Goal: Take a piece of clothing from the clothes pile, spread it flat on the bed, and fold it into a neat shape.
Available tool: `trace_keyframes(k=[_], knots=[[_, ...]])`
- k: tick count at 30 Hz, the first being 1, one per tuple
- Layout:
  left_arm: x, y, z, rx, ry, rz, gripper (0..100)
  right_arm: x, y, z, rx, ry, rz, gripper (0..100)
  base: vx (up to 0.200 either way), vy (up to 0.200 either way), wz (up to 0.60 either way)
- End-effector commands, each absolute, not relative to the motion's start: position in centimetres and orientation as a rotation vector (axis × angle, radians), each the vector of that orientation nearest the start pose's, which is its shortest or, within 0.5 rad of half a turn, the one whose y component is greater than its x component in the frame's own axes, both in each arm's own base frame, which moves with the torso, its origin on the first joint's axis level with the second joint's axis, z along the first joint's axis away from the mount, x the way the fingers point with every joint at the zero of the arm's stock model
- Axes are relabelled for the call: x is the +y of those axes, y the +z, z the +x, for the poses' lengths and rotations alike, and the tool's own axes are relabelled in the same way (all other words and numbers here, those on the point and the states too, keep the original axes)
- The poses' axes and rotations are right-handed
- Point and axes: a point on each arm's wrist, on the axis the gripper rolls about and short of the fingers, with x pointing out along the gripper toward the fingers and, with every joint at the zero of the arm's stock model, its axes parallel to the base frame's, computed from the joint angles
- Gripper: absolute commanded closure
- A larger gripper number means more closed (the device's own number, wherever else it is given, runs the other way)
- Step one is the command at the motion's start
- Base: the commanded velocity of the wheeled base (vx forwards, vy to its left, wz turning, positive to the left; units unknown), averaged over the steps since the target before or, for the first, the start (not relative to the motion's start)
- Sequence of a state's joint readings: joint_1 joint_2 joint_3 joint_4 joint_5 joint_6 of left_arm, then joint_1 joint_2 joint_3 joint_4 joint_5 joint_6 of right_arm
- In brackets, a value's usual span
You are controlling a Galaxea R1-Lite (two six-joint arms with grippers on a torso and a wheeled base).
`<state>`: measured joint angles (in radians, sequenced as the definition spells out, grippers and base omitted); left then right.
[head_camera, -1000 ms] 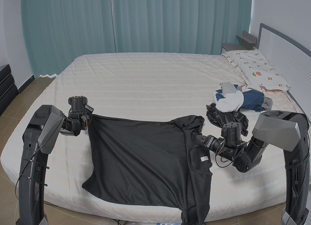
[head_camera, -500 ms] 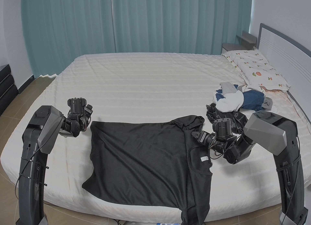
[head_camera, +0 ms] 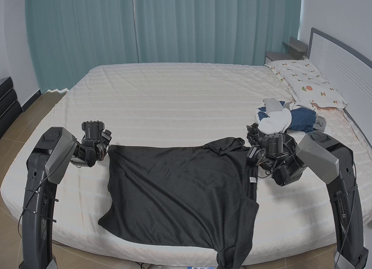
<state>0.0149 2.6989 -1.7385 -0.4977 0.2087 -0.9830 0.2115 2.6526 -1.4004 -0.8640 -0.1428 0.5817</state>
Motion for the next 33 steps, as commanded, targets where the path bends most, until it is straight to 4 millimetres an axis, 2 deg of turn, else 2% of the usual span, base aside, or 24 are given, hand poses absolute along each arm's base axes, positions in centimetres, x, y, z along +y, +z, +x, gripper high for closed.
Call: trace_keyframes(k=[1,4,5,10,13,18,19,20,22,26,28,33], knots=[[1.1,-1.7,52.3,0.322,0.427,-0.915,0,8.2,-3.8,48.3,0.360,-0.077,0.516,100,0.000,0.000,0.00],[1.1,-1.9,52.1,0.331,0.430,-0.913,0,8.1,-4.2,48.2,0.373,-0.073,0.515,100,0.000,0.000,0.00],[1.1,-1.9,52.1,0.332,0.431,-0.913,0,8.1,-4.2,48.2,0.375,-0.073,0.515,0,0.000,0.000,0.00],[0.8,-1.1,51.1,0.352,0.428,-0.915,0,8.2,-3.8,48.0,0.358,-0.061,0.515,0,0.000,0.000,0.00],[0.7,0.1,50.3,0.359,0.418,-0.919,0,7.9,-3.4,47.3,0.366,-0.067,0.514,0,0.000,0.000,0.00],[0.5,3.9,47.5,0.414,0.324,-0.971,0,7.1,-1.0,43.9,0.378,-0.060,0.518,0,0.000,0.000,0.00],[0.5,3.9,47.5,0.414,0.324,-0.971,0,7.1,-1.0,43.9,0.378,-0.060,0.518,0,0.000,0.000,0.00],[0.4,4.9,46.4,0.441,0.287,-0.990,0,7.1,-0.2,42.2,0.388,-0.052,0.518,0,0.000,0.000,0.00],[0.2,5.6,45.4,0.464,0.270,-0.995,0,7.3,0.4,40.3,0.413,-0.042,0.522,0,0.000,0.000,0.00],[-0.1,5.7,42.5,0.527,0.284,-0.990,0,7.9,1.0,36.8,0.455,-0.013,0.515,0,0.000,0.000,0.00],[-0.6,5.2,40.8,0.587,0.282,-0.988,0,8.2,0.9,35.4,0.477,-0.005,0.520,0,0.000,0.000,0.00],[-1.8,3.6,36.2,0.706,0.233,-0.996,0,8.6,0.3,32.5,0.526,-0.006,0.574,0,-0.200,0.000,0.00]])
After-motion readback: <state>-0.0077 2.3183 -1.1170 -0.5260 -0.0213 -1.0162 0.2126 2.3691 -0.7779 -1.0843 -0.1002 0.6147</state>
